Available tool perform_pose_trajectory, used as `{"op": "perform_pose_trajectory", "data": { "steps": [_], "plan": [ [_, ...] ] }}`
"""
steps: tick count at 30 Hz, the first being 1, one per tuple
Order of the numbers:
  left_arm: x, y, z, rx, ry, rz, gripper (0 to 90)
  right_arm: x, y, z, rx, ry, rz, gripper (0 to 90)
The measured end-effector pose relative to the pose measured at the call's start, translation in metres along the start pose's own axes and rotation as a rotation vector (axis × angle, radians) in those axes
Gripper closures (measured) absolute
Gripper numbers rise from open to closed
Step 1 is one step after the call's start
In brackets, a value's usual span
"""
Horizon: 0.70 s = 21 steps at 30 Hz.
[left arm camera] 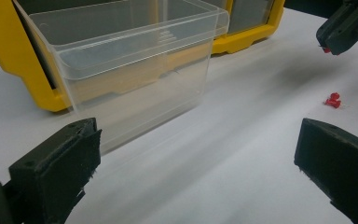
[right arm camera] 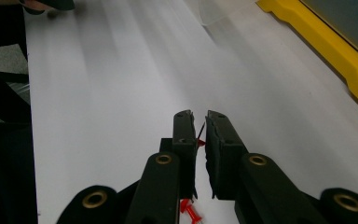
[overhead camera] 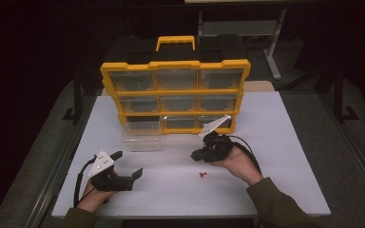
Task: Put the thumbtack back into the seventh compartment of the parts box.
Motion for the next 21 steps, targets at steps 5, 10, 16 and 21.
{"op": "perform_pose_trajectory", "data": {
  "steps": [5, 10, 16, 21],
  "plan": [
    [0.0, 0.0, 0.0, 0.005, -0.004, 0.0, 0.0, 0.002, -0.001, -0.006, -0.009, 0.004, -0.002, 81.7],
    [0.0, 0.0, 0.0, 0.001, -0.001, 0.0, 0.0, 0.005, -0.002, -0.013, -0.015, 0.008, -0.011, 81.7],
    [0.0, 0.0, 0.0, -0.001, 0.001, -0.001, 0.0, 0.008, -0.001, -0.021, -0.042, 0.018, -0.015, 81.7],
    [0.0, 0.0, 0.0, 0.0, 0.001, -0.001, 0.0, 0.012, -0.001, -0.028, -0.043, 0.021, -0.024, 81.7]
  ]
}}
Point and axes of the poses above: each handheld gripper's, and its own axes: x roughly forward along the jaws, z roughly out of its underside, y roughly to its right, the point moved 4 cm from there along x, roughly forward along the jaws, and after that the axes turned 10 degrees about y, right-handed, at the moved point
